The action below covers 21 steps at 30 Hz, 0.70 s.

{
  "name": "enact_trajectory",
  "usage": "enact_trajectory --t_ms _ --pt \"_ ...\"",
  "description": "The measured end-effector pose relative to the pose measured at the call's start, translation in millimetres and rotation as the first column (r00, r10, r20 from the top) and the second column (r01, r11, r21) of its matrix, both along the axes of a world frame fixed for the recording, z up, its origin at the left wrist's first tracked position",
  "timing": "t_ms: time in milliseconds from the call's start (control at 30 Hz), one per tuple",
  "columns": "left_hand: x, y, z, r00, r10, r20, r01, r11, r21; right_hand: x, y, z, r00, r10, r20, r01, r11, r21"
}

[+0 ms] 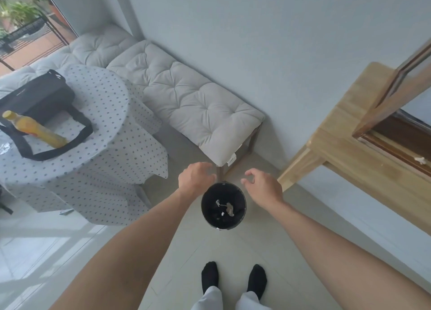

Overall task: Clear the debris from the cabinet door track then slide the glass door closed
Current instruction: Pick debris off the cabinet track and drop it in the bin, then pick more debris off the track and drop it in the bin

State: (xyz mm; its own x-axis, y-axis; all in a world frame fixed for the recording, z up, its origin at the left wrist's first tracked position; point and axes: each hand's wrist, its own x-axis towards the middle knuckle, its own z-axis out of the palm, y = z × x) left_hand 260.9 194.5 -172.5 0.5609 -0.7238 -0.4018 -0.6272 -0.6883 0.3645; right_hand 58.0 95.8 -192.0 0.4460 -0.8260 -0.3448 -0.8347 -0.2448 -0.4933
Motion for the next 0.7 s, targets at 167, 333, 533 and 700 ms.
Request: enact_trajectory --t_ms 167,333,533,700 --pt "-6.4 -11.1 23.4 1.0 -0.025 0.01 0.026 0.999 -0.046 -6.4 -6.2 25.2 0.997 -0.045 0.061 0.048 0.998 -0.037" --pt "-17.4 -32.6 62.1 0.997 -0.074 0.009 0.075 0.989 -0.131 -18.2 -13.0 68.5 0.987 -0.096 0.132 0.111 0.988 -0.111" --pt "-44.0 -66.8 120.5 0.978 -0.2 0.06 0.209 0.935 -0.286 -47.7 -26.1 131.0 0.959 -0.191 0.209 0.234 0.95 -0.205" --pt "-82.2 -97.5 163.3 0.939 -0.309 0.151 0.343 0.875 -0.343 -85.9 -37.5 171.0 0.916 -0.308 0.255 0.367 0.901 -0.23"
